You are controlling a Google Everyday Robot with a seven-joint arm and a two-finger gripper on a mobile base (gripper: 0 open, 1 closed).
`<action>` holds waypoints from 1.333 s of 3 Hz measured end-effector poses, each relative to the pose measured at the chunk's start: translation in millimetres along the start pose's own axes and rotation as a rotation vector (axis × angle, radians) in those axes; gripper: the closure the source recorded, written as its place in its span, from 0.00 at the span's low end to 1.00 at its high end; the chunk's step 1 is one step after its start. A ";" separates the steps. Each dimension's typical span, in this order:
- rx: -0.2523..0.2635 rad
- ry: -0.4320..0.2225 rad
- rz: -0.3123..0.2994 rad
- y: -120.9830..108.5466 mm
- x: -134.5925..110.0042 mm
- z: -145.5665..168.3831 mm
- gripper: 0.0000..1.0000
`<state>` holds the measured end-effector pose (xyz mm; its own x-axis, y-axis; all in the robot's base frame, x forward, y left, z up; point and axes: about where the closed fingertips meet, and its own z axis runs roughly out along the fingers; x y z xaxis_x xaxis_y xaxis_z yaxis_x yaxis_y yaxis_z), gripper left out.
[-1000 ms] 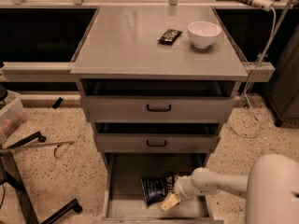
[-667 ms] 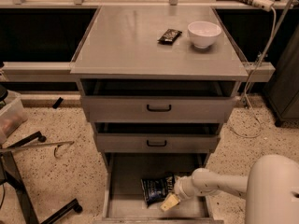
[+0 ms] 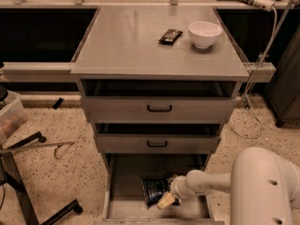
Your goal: Pick blue chip bag from bottom drawer and place on counter
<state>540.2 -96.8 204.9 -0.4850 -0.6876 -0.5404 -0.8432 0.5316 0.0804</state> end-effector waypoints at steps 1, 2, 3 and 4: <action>0.042 -0.008 -0.010 -10.7 -7.3 15.8 0.00; 0.050 -0.022 -0.002 -15.9 -7.9 27.9 0.00; 0.031 -0.042 0.026 -17.4 -3.0 37.8 0.00; -0.005 -0.057 0.066 -14.8 7.6 47.3 0.00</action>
Offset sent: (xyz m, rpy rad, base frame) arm 0.0351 0.0116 -0.0307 0.0037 -0.0600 -0.0465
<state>560.0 -86.4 160.0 -0.5255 -0.6215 -0.5810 -0.8111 0.5722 0.1215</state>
